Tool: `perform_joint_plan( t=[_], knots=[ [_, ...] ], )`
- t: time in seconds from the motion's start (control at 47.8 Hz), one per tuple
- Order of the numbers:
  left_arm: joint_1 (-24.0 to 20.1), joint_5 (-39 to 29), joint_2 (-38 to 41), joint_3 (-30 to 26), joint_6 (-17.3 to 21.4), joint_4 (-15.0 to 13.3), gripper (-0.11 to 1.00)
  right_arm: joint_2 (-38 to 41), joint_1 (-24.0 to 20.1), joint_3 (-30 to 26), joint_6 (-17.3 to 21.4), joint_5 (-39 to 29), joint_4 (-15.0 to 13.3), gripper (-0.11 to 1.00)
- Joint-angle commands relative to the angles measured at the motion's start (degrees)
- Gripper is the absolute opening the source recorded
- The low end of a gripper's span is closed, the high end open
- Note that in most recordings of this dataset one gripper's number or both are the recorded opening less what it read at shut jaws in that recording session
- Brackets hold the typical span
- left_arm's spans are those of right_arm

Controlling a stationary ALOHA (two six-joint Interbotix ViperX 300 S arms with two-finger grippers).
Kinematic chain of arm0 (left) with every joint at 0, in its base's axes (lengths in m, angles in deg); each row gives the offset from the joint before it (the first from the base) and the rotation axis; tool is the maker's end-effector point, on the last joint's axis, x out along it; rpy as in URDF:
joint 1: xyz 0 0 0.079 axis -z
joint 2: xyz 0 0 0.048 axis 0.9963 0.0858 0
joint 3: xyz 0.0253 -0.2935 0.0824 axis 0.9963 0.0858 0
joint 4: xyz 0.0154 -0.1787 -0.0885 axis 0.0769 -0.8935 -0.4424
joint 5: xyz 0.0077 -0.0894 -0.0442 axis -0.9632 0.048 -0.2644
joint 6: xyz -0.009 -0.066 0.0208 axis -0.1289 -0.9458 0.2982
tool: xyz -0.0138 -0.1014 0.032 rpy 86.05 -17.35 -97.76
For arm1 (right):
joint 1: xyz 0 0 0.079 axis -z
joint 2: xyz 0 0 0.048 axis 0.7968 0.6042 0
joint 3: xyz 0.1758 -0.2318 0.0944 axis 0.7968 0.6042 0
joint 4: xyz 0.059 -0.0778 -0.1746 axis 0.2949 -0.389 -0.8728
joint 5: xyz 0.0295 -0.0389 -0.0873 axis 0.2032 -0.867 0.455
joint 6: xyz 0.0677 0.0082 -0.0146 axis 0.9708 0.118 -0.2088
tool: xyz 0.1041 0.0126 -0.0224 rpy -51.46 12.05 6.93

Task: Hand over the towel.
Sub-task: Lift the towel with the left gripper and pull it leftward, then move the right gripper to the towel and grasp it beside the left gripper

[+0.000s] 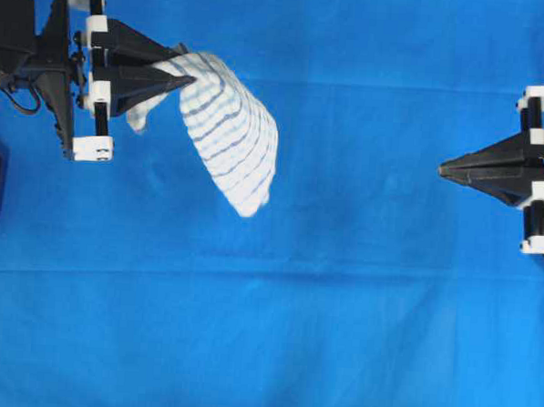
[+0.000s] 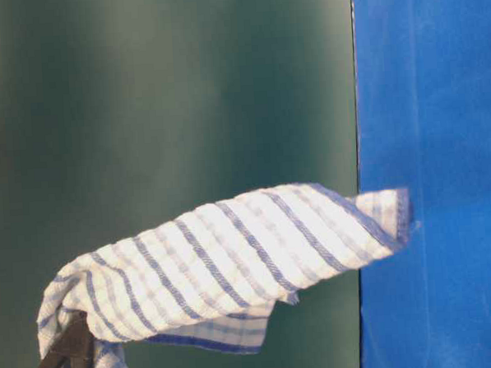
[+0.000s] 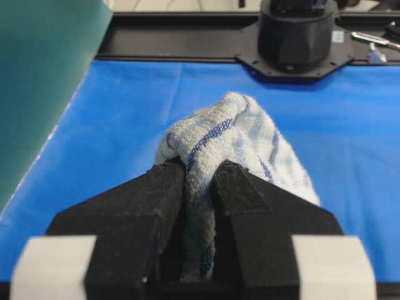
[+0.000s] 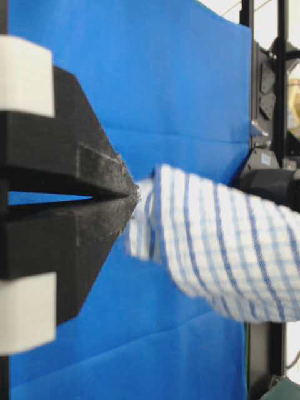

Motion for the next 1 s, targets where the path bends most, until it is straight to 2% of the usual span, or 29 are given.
perform_joint_plan(
  t=[0.0,0.314,0.356,0.523,0.586,0.983],
  knots=[
    [0.3,0.6,-0.4,-0.8,-0.2,-0.2,0.05,1.0,0.1,-1.3,0.0,2.0,-0.1,0.00],
    [1.4,1.2,0.1,-1.1,-0.2,-0.2,0.05,8.3,0.2,-4.7,0.2,8.3,0.1,0.01],
    [1.5,1.2,0.2,-1.1,-0.2,-0.2,0.05,10.3,0.2,-5.6,0.2,9.6,0.3,0.09],
    [1.9,1.4,0.3,-1.1,-0.2,-0.2,0.05,20.3,1.3,-11.5,0.2,13.6,0.4,0.59],
    [2.1,1.4,0.4,-1.1,-0.2,-0.2,0.05,24.7,2.2,-14.7,0.2,14.4,0.8,0.71],
    [2.6,1.4,0.6,-1.0,-0.3,-0.2,0.05,44.0,3.3,-33.3,0.2,14.6,1.1,0.72]
  ],
)
